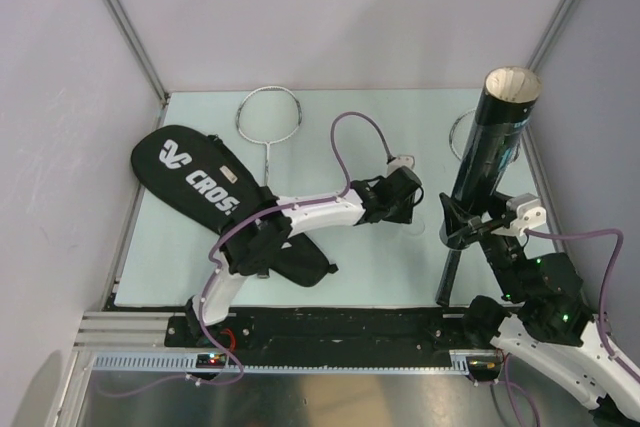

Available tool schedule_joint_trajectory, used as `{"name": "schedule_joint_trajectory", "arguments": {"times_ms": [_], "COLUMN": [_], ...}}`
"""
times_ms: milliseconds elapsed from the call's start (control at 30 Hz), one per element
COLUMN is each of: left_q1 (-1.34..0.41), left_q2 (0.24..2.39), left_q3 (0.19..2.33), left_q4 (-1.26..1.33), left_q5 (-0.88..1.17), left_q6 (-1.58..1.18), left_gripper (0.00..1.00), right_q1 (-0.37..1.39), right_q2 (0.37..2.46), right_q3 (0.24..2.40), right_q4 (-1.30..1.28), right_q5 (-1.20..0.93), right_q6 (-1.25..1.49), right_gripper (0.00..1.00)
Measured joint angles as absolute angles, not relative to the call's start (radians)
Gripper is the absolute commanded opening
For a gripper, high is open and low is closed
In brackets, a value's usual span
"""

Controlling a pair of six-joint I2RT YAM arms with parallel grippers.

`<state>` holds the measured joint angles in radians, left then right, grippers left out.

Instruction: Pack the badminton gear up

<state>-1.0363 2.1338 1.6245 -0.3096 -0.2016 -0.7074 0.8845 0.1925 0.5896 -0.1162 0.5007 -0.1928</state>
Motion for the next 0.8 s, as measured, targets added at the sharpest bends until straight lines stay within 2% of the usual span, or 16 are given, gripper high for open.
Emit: {"name": "schedule_joint_trajectory", "arguments": {"times_ms": [467,633,800], "left_q1": [-1.065,-1.065,-1.065], "left_q2": [2.206,2.207,2.207], "left_q3": [1.623,1.621,1.618], "left_q4": [-0.308,-0.309,-0.316], "left_q5": [-0.216,-0.223,-0.234], "left_q6": [-0.727,-0.728,-0.724], "left_gripper": [0.41,0.22,0.07], "right_q1": [0.884,0.884,0.884], "right_q2": [0.136,0.126,0.126], "right_q3": [0.59,0.59,0.59], "right_q4": [-0.155,-0.164,-0.167], "right_q5": [0.501,0.501,0.501], "right_q6": [-0.221,-0.222,-0.222], "right_gripper": [0.26,0.26,0.26]}}
